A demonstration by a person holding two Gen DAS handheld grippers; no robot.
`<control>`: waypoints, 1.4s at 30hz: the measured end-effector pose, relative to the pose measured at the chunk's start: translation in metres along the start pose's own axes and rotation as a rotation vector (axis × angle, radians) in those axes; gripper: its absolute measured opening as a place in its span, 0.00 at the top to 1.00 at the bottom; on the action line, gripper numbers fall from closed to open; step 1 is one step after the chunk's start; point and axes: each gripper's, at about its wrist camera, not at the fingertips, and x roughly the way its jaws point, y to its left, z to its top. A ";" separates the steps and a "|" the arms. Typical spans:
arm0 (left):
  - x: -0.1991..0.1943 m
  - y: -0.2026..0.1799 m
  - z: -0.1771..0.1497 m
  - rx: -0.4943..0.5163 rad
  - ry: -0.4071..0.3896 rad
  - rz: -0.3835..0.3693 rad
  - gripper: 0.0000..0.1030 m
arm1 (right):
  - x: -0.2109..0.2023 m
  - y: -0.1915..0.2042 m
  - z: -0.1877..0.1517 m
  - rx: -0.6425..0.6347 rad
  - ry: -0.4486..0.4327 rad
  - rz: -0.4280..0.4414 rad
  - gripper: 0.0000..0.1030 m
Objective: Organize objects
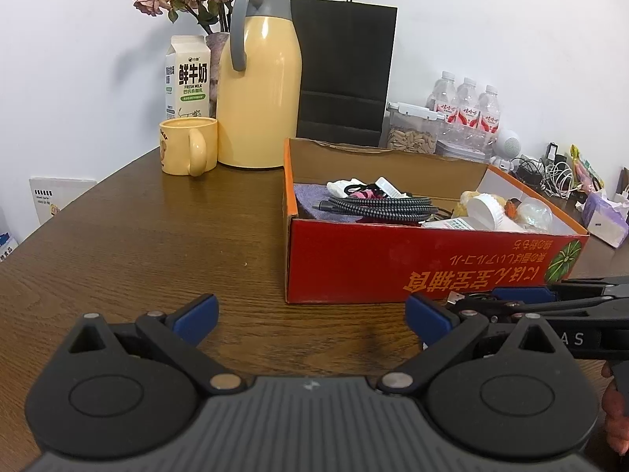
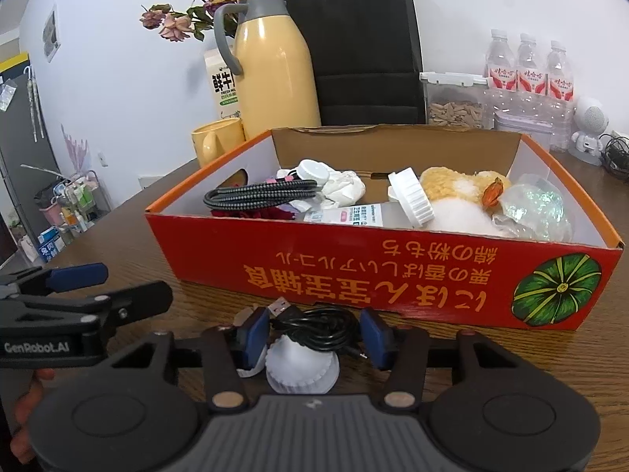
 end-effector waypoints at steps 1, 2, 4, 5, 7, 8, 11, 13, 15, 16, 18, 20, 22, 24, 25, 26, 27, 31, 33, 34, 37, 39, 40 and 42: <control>0.000 0.000 0.000 0.000 0.001 0.002 0.00 | -0.001 0.000 0.000 0.000 -0.004 0.001 0.52; 0.001 -0.001 0.000 0.000 0.003 0.004 0.00 | -0.002 0.000 0.000 -0.001 -0.011 0.000 0.53; 0.002 0.000 0.000 -0.001 0.007 0.007 0.00 | -0.005 0.000 -0.001 -0.003 -0.026 -0.004 0.53; 0.003 0.000 0.000 -0.001 0.008 0.008 0.00 | -0.007 0.000 -0.001 -0.005 -0.036 -0.005 0.53; 0.003 -0.001 0.000 -0.002 0.009 0.012 0.00 | -0.011 0.001 -0.002 -0.011 -0.051 -0.013 0.53; 0.003 -0.001 0.000 -0.003 0.010 0.014 0.00 | -0.013 0.000 -0.003 -0.014 -0.059 -0.016 0.53; 0.004 -0.001 -0.001 -0.001 0.012 0.021 0.00 | -0.020 -0.002 -0.004 -0.018 -0.085 -0.025 0.53; 0.004 -0.003 -0.001 0.003 0.009 0.024 0.00 | -0.024 -0.004 -0.005 -0.015 -0.097 -0.036 0.53; 0.005 -0.004 -0.001 0.008 0.008 0.027 0.00 | -0.028 -0.009 -0.005 -0.009 -0.107 -0.049 0.53; 0.005 -0.005 -0.001 0.012 0.009 0.028 0.00 | -0.029 -0.011 -0.006 -0.007 -0.111 -0.055 0.53; 0.005 -0.008 -0.001 0.022 0.008 0.028 0.00 | -0.033 -0.015 -0.007 -0.003 -0.121 -0.069 0.53; 0.005 -0.013 -0.001 0.031 0.004 0.031 0.00 | -0.037 -0.020 -0.009 0.003 -0.132 -0.079 0.53; 0.006 -0.018 -0.002 0.037 0.011 0.028 0.00 | -0.042 -0.025 -0.010 0.010 -0.143 -0.092 0.53; 0.008 -0.025 -0.002 0.047 0.021 0.018 0.00 | -0.045 -0.030 -0.011 0.021 -0.149 -0.104 0.53; 0.009 -0.030 -0.003 0.052 0.024 0.011 0.00 | -0.047 -0.033 -0.012 0.027 -0.152 -0.109 0.53; 0.010 -0.034 -0.003 0.056 0.028 0.003 0.00 | -0.048 -0.035 -0.012 0.031 -0.154 -0.114 0.53; 0.011 -0.038 -0.002 0.062 0.033 -0.005 0.00 | -0.049 -0.037 -0.013 0.036 -0.157 -0.118 0.53; 0.019 -0.055 -0.003 0.083 0.058 -0.001 0.00 | -0.052 -0.043 -0.014 0.051 -0.161 -0.130 0.53; 0.023 -0.059 -0.003 0.081 0.071 0.013 0.00 | -0.053 -0.044 -0.015 0.053 -0.161 -0.132 0.53; 0.024 -0.060 -0.003 0.078 0.076 0.015 0.00 | -0.053 -0.044 -0.015 0.051 -0.162 -0.132 0.53; 0.024 -0.063 -0.003 0.077 0.073 0.007 0.01 | -0.053 -0.043 -0.016 0.045 -0.163 -0.130 0.52; 0.024 -0.066 -0.003 0.084 0.076 -0.001 0.08 | -0.052 -0.042 -0.016 0.042 -0.157 -0.129 0.52; 0.025 -0.068 -0.004 0.086 0.084 -0.004 0.16 | -0.051 -0.041 -0.017 0.038 -0.152 -0.129 0.52; 0.025 -0.069 -0.005 0.080 0.087 -0.019 0.24 | -0.051 -0.039 -0.018 0.030 -0.148 -0.127 0.52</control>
